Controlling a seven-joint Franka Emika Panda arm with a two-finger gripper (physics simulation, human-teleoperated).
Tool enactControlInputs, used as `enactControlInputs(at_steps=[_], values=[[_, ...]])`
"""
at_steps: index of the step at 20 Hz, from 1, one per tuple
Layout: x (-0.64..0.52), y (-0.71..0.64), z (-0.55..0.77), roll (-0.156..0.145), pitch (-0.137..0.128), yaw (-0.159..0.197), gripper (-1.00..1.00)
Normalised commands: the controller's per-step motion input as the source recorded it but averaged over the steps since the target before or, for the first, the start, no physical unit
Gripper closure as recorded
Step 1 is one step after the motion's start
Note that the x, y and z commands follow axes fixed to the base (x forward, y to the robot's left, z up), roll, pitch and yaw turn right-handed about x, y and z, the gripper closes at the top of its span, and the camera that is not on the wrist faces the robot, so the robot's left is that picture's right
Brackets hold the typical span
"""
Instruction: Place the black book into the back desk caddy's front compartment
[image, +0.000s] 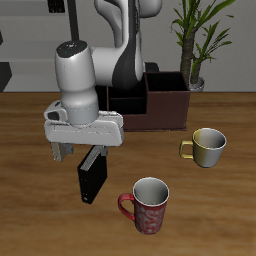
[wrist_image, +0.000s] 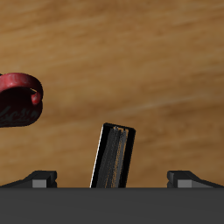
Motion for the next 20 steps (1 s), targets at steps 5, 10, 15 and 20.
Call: enactControlInputs(at_steps=[5, 10, 15, 20], values=[[0.05, -0.04, -0.19, -0.011, 0.024, -0.022, -1.00], [0.03, 0.01, -0.17, 0.000, 0.033, -0.008, -1.00], [0.05, -0.01, -0.17, -0.004, 0.036, 0.002, -1.00], [-0.01, -0.03, -0.09, -0.002, 0.014, -0.015, 1.00]])
